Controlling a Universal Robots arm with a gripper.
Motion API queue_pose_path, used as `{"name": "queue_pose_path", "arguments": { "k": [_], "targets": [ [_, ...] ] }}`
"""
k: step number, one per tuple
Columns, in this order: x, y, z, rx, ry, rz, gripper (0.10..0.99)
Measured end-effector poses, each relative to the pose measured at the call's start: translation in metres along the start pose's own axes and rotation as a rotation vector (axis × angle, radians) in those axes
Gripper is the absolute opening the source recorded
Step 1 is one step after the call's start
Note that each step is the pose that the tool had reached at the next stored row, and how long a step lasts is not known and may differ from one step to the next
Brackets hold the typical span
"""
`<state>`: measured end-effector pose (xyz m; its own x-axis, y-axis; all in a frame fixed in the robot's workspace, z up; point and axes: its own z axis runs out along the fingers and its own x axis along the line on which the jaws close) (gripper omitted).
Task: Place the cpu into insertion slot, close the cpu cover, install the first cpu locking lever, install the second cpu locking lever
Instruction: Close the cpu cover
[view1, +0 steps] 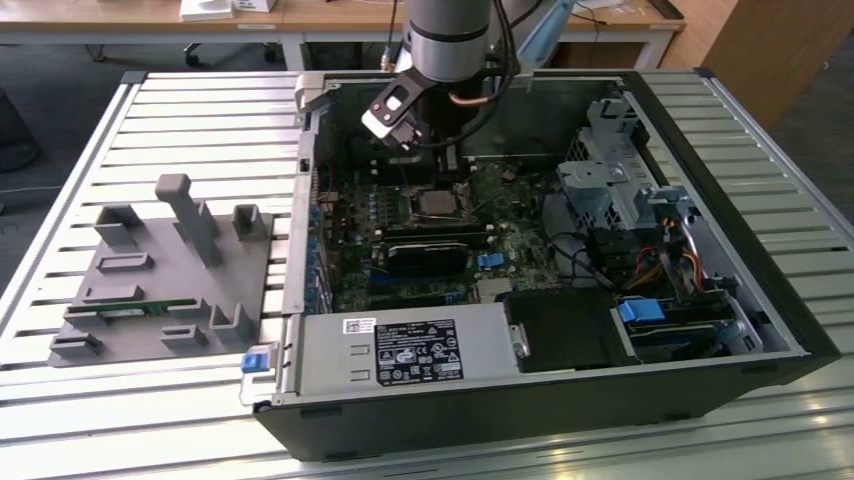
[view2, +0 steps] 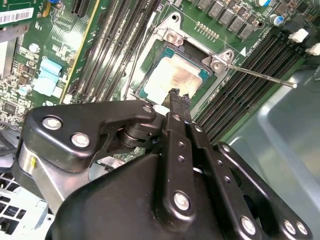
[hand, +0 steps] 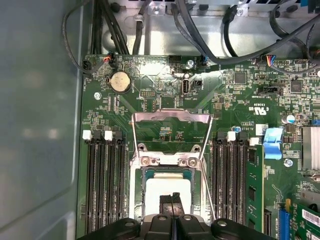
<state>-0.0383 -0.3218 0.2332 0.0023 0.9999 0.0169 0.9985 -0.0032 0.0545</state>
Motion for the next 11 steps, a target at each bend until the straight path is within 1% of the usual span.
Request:
{"name": "queue_pose_path", "arguments": {
  "k": [2, 4, 9, 11],
  "targets": [
    [0.0001, 0.0002, -0.004, 0.0, 0.0002, 0.0, 0.106],
    [0.0002, 0.0005, -0.0098, 0.0, 0.0001, 0.0, 0.106],
    [0.0005, 0.0016, -0.0286, 0.0, -0.0006, 0.0, 0.106],
    [0.0006, 0.0019, -0.0349, 0.0, -0.0013, 0.0, 0.106]
  ]
}}
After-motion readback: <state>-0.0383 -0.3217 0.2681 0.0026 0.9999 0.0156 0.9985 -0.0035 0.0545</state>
